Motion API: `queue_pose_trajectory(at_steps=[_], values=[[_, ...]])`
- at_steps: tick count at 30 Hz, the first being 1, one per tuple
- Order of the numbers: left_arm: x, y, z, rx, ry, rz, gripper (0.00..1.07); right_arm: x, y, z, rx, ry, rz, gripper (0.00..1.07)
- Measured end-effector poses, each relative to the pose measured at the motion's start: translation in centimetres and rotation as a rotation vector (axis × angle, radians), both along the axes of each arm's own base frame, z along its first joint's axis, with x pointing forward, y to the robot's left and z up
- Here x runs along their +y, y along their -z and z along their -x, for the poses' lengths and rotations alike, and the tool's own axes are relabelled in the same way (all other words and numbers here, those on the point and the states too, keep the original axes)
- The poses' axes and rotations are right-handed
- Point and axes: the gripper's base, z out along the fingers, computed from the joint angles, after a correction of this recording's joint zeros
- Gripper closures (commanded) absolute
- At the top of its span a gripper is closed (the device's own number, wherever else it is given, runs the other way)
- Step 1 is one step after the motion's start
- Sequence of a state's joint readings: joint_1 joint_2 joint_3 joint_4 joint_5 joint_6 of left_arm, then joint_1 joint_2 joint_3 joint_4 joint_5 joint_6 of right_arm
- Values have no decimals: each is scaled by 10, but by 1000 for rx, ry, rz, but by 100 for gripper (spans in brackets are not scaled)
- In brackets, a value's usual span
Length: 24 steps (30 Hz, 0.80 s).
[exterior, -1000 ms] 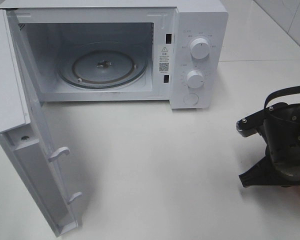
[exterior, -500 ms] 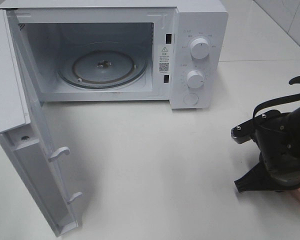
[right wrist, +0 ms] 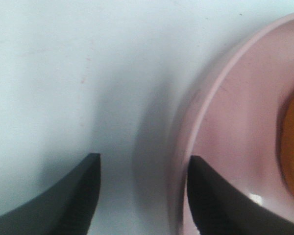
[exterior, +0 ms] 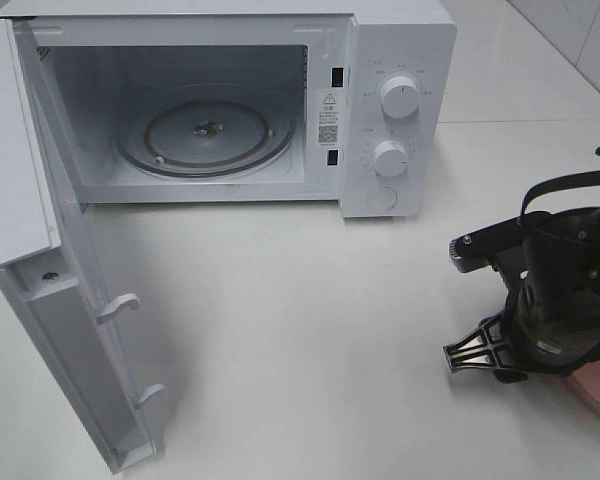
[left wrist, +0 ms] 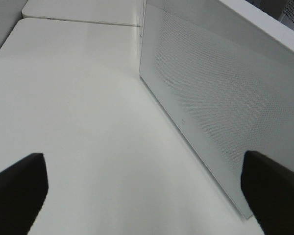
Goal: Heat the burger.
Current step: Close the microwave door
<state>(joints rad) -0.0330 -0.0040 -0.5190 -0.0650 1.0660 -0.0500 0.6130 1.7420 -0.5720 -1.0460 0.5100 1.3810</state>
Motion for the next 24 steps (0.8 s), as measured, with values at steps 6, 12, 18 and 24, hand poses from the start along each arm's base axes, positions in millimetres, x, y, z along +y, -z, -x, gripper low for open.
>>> queue_pose_trajectory(at_steps=[6, 12, 18, 24], values=[[0, 0, 0, 0, 0, 0, 7, 2, -38, 6, -57, -47, -103, 44], [0, 0, 0, 0, 0, 0, 7, 3, -74, 19, -95, -142, -231, 29], [0, 0, 0, 0, 0, 0, 7, 2, -108, 42, -113, -237, -380, 29], [0, 0, 0, 0, 0, 0, 7, -3, -122, 55, -112, -269, -412, 30]])
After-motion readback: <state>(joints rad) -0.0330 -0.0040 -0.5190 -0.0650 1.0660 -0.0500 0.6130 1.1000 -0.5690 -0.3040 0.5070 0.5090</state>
